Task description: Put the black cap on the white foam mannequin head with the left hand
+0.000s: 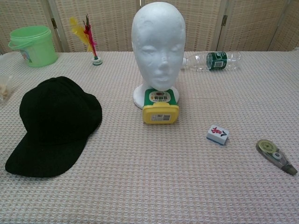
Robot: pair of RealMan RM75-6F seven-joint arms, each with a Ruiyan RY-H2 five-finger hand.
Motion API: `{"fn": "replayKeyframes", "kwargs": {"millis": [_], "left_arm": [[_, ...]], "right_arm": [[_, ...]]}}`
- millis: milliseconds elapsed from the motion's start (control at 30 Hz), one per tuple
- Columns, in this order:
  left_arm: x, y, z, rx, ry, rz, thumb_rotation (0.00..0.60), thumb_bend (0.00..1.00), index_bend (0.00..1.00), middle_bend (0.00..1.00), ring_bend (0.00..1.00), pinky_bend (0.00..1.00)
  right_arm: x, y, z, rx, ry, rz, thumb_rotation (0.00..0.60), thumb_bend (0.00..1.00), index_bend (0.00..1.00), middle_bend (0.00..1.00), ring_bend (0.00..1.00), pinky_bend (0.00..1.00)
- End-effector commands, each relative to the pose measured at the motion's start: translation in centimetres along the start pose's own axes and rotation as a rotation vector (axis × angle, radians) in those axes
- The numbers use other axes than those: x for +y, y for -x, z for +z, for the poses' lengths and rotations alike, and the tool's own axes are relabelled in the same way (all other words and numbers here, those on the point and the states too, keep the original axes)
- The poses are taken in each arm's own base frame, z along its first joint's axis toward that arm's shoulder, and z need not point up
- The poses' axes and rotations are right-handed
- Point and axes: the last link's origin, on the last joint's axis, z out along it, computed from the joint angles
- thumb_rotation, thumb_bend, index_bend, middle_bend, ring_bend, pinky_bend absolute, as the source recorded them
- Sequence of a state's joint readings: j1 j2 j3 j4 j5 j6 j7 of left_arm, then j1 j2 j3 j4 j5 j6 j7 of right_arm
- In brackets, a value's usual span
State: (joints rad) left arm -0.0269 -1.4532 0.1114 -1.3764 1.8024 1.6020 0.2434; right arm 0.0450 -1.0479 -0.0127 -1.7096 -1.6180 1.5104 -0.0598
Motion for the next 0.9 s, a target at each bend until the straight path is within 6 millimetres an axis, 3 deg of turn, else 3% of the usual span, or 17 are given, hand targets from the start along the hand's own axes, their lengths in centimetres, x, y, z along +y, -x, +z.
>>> {"fn": "replayKeyframes", "kwargs": {"millis": [33,133,233,633,900], "left_arm": [[0.8,0.4,0.3,0.010,0.009,0.017,0.600,0.23,0.20,0.11,0.11,0.34],[1.6,0.9,0.3,0.016,0.024,0.013,0.600,0.23,0.22,0.15,0.12,0.35],[2.1,1.3,0.4,0.005,0.030,0.018,0.600,0.23,0.23,0.17,0.19,0.43],[4.0,3.1,1.6,-0.009,0.089,0.022,0.600,0.23,0.31,0.26,0.22,0.47],[4.1,4.1,2.9,0.012,0.107,0.069,0.600,0.23,0.31,0.27,0.23,0.47]], "right_arm": [[-0.1,0.1,0.1,-0.008,-0.006,0.001,0.600,0.21,0.00,0.00,0.00,0.00],[-0.2,0.2,0.2,-0.014,-0.013,0.004,0.600,0.21,0.00,0.00,0.00,0.00],[-0.3,0.2,0.2,-0.014,-0.018,0.006,0.600,0.21,0.00,0.00,0.00,0.00],[-0.3,0.1,0.0,-0.016,-0.018,0.004,0.600,0.21,0.00,0.00,0.00,0.00],[-0.3,0.2,0.1,-0.018,-0.015,0.003,0.600,0.21,0.00,0.00,0.00,0.00]]}}
